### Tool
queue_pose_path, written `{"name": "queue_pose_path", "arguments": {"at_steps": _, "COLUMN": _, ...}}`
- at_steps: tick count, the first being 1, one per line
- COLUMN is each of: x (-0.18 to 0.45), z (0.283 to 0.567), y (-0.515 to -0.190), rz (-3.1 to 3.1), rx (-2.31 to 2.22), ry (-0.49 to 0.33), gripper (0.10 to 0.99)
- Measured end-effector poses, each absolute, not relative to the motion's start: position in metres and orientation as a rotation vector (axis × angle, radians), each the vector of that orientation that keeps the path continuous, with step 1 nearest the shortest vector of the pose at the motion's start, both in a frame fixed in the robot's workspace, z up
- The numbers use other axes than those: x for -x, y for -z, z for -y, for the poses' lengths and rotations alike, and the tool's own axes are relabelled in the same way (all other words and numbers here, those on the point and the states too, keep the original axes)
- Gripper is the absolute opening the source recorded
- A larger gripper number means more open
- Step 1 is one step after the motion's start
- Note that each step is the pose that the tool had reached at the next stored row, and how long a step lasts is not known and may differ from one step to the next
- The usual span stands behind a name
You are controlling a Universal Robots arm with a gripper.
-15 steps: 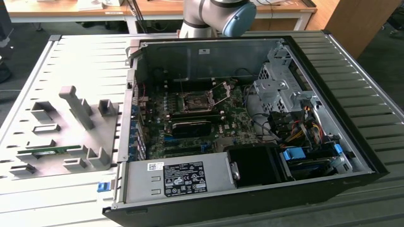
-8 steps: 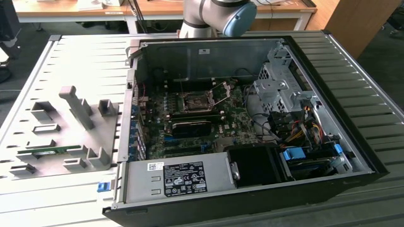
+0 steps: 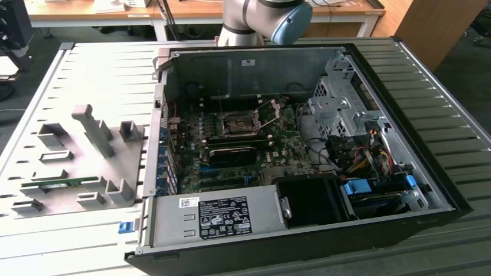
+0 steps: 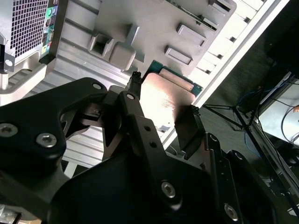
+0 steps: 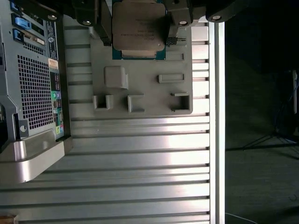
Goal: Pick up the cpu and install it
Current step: 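Pick up the cpu and move it towards the insertion slot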
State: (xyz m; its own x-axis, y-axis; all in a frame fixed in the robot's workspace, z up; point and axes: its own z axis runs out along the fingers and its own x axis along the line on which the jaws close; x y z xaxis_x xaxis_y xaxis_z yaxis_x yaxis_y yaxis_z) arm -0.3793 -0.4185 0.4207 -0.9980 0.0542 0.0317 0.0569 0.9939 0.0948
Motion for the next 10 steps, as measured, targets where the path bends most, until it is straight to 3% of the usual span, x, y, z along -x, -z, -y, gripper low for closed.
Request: {"name": "queue_pose_path", "arguments": {"at_steps": 10, "x": 0.3742, "z": 0.4186, "y": -0.4207, "rz": 3.108, "rx": 0.087, "ry": 0.149, "gripper": 0.541}}
